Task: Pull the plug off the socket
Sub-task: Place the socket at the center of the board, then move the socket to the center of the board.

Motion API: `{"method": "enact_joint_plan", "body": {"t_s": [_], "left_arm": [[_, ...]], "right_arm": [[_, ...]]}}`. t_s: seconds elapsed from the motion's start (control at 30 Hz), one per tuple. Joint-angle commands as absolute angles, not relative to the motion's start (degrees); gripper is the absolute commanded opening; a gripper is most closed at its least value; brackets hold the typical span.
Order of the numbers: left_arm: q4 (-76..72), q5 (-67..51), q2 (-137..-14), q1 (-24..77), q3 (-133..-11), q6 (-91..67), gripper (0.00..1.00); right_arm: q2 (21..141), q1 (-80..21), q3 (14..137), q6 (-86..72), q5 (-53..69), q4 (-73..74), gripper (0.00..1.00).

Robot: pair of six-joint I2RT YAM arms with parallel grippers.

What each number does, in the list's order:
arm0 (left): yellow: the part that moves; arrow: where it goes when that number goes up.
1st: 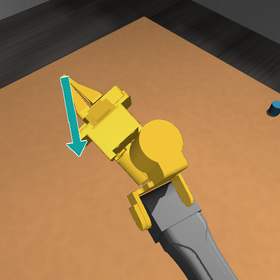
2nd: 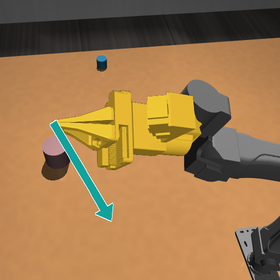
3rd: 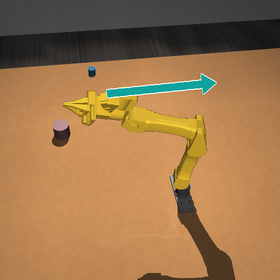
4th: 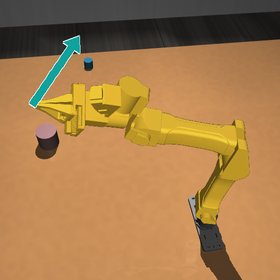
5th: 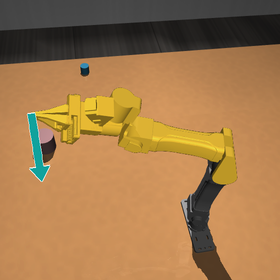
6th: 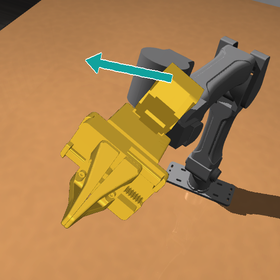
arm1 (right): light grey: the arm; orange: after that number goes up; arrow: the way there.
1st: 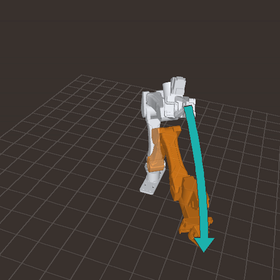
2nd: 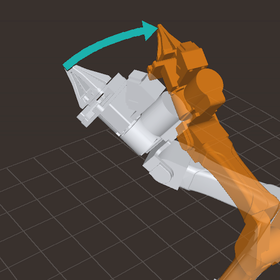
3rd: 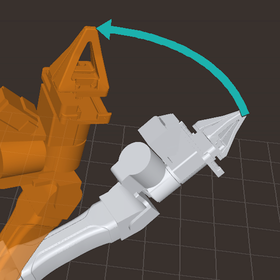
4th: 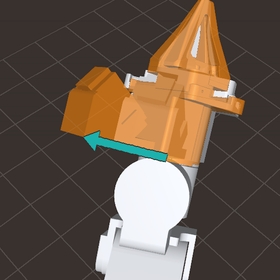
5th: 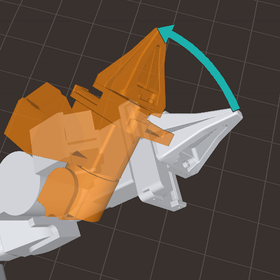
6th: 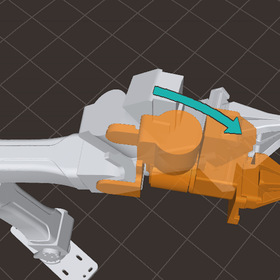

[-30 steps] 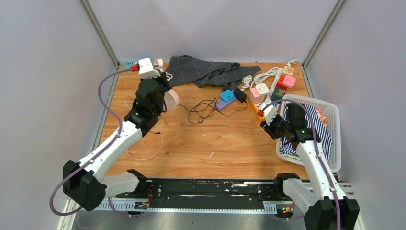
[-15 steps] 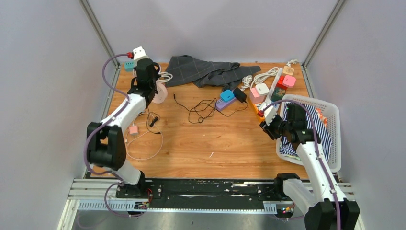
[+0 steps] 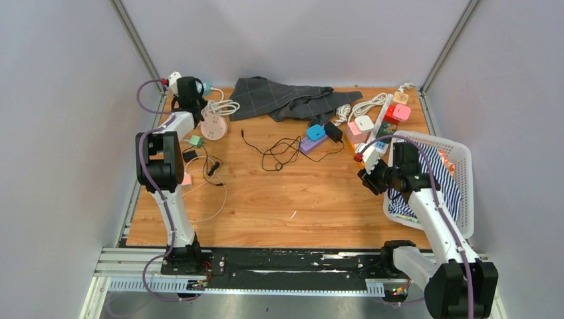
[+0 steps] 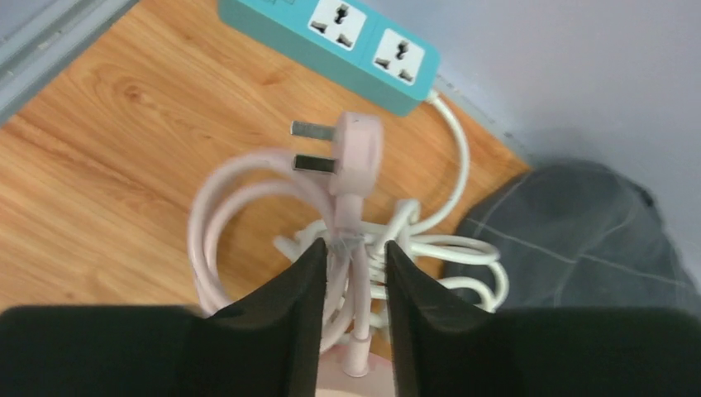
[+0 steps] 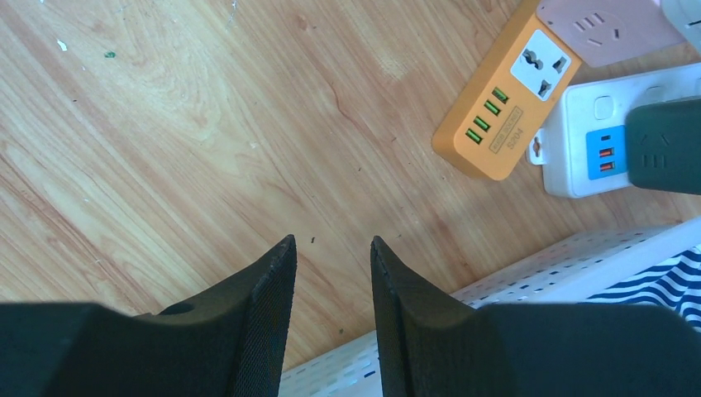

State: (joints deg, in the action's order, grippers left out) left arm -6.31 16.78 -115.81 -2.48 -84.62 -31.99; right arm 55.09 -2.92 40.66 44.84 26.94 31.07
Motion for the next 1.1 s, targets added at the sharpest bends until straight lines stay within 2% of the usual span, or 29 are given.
{"method": "enact_joint_plan", "body": {"t_s": [0.0,0.07,0.13,0.17,0.37,0.53,0.6,0.67,0.93,1.07], "left_arm": [[-6.06,14.13,-116.49,-4.45,-85.51,-35.61,0.45],[-5.91,12.96,-114.52,-5.26,-83.92,-37.61,0.65],[-5.85,11.43,-111.38,-5.71,-82.12,-39.78,0.97],[-5.41,10.43,-109.54,-5.71,-81.35,-40.44,0.99],[7.1,4.37,-98.54,-5.63,-78.67,-42.89,1.0],[15.05,-8.34,-91.14,-5.63,-73.1,-38.54,1.0],[10.21,-18.36,-87.16,-5.64,-67.8,-37.63,1.0],[-0.93,-26.69,-82.99,-5.02,-61.43,-40.61,1.0],[-4.04,-37.74,-88.75,7.58,-64.15,-38.71,1.0],[-4.04,-38.61,-88.11,14.51,-64.42,-33.9,1.0]], "right_arm": [[55.81,-4.04,40.88,45.0,25.76,31.73,0.41],[55.68,-4.05,40.79,45.16,25.75,31.87,0.41],[55.67,-4.16,40.93,45.26,25.96,32.22,0.41],[55.53,-4.13,41.1,45.35,26.19,32.51,0.41],[53.5,-4.09,41.63,47.95,30.15,36.38,0.42],[51.51,-2.7,41.5,49.81,34.1,38.83,0.43],[51.09,-1.43,41.03,50.36,35.33,39.4,0.43],[51.11,-0.72,40.64,51.13,36.24,39.74,0.43],[51.01,-0.55,41.71,50.45,34.68,39.76,0.43],[48.87,0.73,43.59,47.23,34.27,39.37,0.44]]}}
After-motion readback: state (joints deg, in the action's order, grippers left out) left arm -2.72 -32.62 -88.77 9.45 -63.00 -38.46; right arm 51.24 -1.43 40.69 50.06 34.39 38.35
